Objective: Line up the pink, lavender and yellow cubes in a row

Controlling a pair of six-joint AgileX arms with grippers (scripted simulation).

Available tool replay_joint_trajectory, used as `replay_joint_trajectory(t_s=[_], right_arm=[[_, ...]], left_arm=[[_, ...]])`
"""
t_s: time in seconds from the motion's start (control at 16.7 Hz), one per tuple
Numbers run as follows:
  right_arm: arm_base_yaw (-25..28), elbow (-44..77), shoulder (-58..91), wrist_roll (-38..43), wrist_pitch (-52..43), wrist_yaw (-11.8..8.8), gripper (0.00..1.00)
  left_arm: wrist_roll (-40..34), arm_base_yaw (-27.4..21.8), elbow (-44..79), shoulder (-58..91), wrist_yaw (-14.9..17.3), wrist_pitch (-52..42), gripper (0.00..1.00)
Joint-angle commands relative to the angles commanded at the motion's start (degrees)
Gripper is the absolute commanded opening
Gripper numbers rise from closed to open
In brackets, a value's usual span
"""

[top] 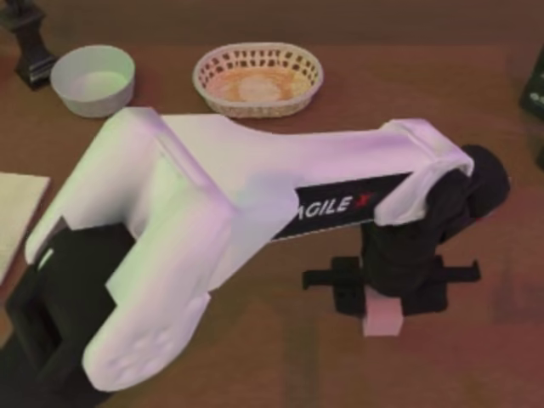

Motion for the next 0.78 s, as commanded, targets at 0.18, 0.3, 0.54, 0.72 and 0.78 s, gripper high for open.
replay_joint_trajectory(t_s=[0.18,0.3,0.54,0.72,0.78], right_arm=[[0.0,0.0,0.0,0.0,0.0,0.0,1.0],[0.0,0.0,0.0,0.0,0.0,0.0,1.0],[0.0,0.0,0.0,0.0,0.0,0.0,1.0],[0.0,0.0,0.0,0.0,0.0,0.0,1.0],[0.0,0.0,0.0,0.0,0.0,0.0,1.0]], left_arm=[[-0.03,-0.08,-1.35,0.43,0.01,1.55,0.0],[-0.03,-0.08,-1.35,0.43,0.01,1.55,0.0],[-0.03,-0.08,-1.35,0.43,0.01,1.55,0.3],[-0.03,-0.08,-1.35,0.43,0.01,1.55,0.53],[-0.03,-0.08,-1.35,0.43,0.01,1.55,0.6]])
